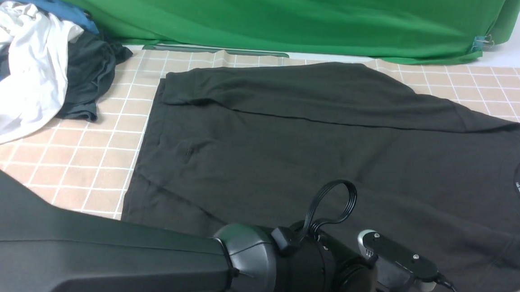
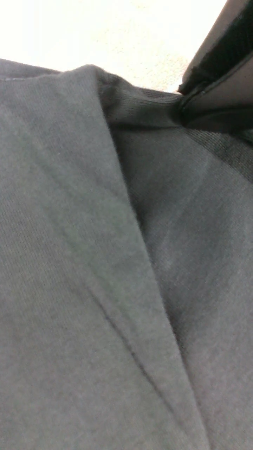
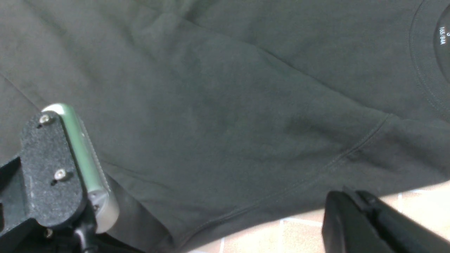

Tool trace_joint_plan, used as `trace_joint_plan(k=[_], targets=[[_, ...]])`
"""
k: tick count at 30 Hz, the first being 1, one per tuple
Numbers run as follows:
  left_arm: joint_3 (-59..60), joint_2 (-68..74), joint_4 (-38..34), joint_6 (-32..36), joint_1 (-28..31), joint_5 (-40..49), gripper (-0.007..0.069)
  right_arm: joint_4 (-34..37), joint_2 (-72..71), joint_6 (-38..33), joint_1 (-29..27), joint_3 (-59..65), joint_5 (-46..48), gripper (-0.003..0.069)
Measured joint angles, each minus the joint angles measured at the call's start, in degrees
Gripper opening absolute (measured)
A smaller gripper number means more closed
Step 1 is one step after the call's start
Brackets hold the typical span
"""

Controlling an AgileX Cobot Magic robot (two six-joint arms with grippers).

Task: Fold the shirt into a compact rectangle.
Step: 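Grab the top left corner of the dark shirt with the left gripper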

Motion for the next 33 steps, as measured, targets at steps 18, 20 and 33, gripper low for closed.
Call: trace_joint_plan(k=[18,20,33], targets=[[-1.01,-19.73,21.90,-23.48,14.12,19.25,0.0124,0.00,0.00,0.07,0.00,0.00,0.00,0.0041],[-2.25,-21.20,22.35,-25.59,21.95,20.21,0.0047,0.00,0.00,0.07,0.00,0.00,0.00,0.0042],[-25.87,-4.55,22.55,-26.53,55.50,25.25,0.0030,1.77,0.00,0.13,0.00,0.00,0.36,0.0045]])
